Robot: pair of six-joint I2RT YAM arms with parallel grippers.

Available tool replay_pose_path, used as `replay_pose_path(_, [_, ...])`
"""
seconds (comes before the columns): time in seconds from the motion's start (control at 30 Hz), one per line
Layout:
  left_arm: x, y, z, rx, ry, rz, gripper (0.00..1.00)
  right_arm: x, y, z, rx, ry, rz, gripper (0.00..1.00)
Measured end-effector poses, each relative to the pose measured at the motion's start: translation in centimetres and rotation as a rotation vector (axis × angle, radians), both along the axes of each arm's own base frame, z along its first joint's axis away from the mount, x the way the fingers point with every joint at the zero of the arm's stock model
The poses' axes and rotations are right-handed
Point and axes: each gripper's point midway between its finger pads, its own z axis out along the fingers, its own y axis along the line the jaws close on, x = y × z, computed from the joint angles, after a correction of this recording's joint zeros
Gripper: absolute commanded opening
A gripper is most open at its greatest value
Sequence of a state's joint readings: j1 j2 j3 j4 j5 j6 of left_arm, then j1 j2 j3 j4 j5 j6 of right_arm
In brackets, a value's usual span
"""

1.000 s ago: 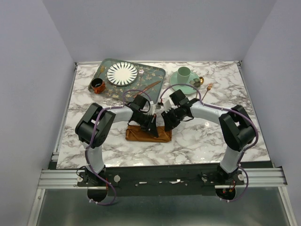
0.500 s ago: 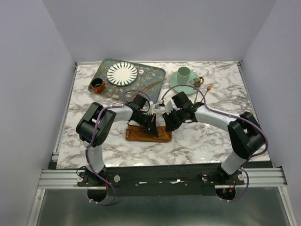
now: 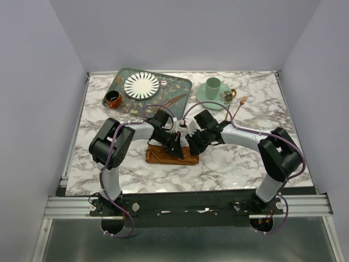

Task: Fold the napkin into a case and place the utensils inside
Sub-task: Stuff the top corner of the smaller-rectangle-folded napkin into the folded napkin.

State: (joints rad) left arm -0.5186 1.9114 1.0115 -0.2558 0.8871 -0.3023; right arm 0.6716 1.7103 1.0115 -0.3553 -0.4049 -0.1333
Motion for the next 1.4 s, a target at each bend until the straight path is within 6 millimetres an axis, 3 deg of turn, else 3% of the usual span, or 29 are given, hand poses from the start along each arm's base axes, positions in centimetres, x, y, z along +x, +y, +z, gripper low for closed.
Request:
replay_pose_path(0.23, [0.1,0.0,0.0,-0.005,0.015,0.002,0.00,-0.2,0.2,-0.8,-0.042,-0.013,0.014,0.24])
replay_pose_path(0.33, [0.1,0.0,0.0,-0.006,0.020,0.003,0.00,0.0,0.4,-1.1,-0.056,-0.020,0.013,0.19])
replay_pose_path(0.47, [0.1,0.0,0.0,-0.005,0.021,0.004,0.00,0.7,0.2,-1.1,-0.079,-0.041,-0.004,0.01])
replay_pose_path(0.77, [0.1,0.0,0.0,-0.008,0.026,0.004,0.00,1.7,-0.2,-0.5,-0.115,-0.070,-0.048,0.01])
replay_pose_path(1.17, [0.1,0.0,0.0,-0.011,0.031,0.004,0.00,1.6,0.1,0.1,-0.113,-0.078,-0.032,0.28])
replay_pose_path(1.4, [0.1,0.0,0.0,-0.010,0.037,0.005,0.00,0.7,0.7,-0.3,-0.124,-0.076,0.008,0.29])
